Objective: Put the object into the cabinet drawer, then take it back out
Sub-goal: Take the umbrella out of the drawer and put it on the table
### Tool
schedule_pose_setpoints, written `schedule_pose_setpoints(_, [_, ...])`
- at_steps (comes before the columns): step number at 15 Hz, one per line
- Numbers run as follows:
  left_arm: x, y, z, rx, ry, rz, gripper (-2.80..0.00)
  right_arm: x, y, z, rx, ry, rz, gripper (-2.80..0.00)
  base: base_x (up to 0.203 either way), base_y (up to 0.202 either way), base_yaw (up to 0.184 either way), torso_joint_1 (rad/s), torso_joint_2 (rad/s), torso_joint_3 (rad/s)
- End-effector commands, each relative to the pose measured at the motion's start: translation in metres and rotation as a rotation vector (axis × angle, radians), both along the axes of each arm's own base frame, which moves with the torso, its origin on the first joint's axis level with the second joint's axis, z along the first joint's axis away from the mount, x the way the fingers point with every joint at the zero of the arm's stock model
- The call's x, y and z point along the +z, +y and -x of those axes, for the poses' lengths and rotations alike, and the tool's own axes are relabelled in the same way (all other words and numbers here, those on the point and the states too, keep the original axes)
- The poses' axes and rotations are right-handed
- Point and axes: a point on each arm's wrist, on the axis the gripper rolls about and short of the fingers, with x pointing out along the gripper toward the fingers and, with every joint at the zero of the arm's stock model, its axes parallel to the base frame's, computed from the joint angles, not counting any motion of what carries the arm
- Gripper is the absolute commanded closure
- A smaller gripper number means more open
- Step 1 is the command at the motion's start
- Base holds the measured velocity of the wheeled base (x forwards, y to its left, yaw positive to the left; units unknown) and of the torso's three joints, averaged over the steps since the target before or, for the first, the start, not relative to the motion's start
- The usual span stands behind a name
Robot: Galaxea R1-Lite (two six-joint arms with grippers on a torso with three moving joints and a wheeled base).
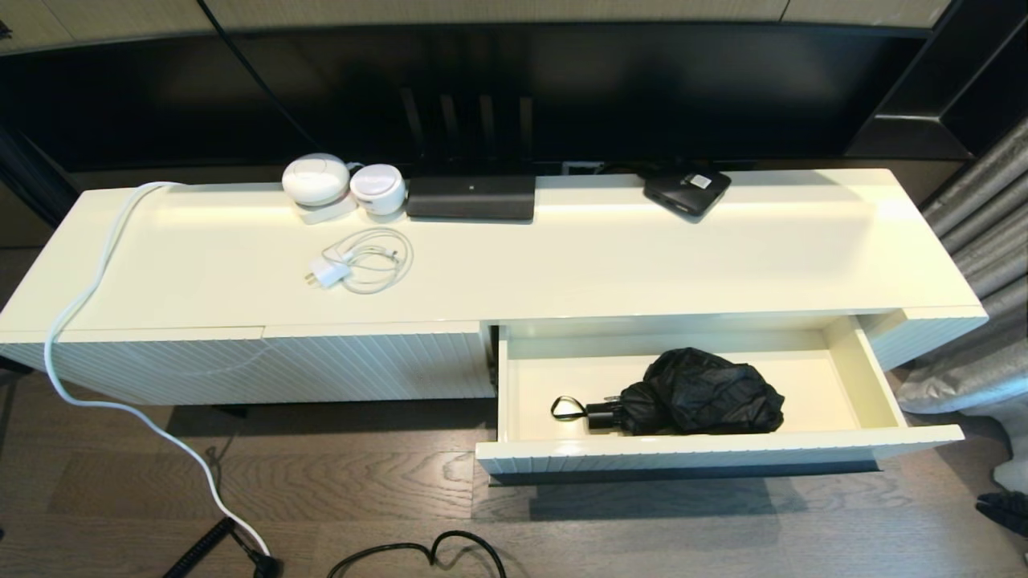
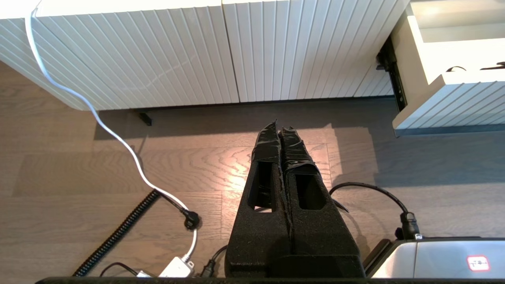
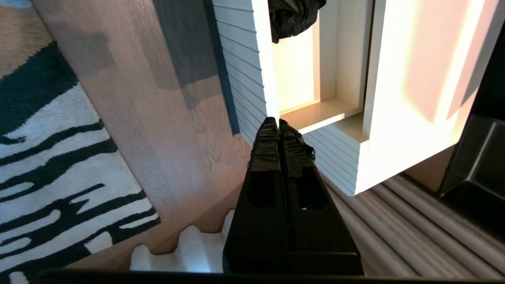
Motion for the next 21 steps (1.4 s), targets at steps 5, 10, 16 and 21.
schedule_pose_setpoints(5, [0.000, 0.000, 0.000, -0.001, 0.002, 0.000, 0.00, 0.021, 0.010, -0.018, 0.145, -0.025, 0.028, 0.00, 0.000, 0.000, 0.000, 0.000, 0.00, 0.000])
schedule_pose_setpoints(10, [0.000, 0.000, 0.000, -0.001, 0.002, 0.000, 0.00, 0.008, 0.028, -0.079, 0.174, 0.088, 0.056, 0.00, 0.000, 0.000, 0.000, 0.000, 0.00, 0.000])
schedule_pose_setpoints(16, [0.000, 0.000, 0.000, 0.001, 0.002, 0.000, 0.00, 0.012, 0.045, -0.130, 0.145, 0.122, 0.002, 0.00, 0.000, 0.000, 0.000, 0.000, 0.00, 0.000])
schedule_pose_setpoints(21, [0.000, 0.000, 0.000, 0.000, 0.002, 0.000, 0.00, 0.000, 0.064, -0.162, 0.131, 0.165, -0.026, 0.00, 0.000, 0.000, 0.000, 0.000, 0.00, 0.000])
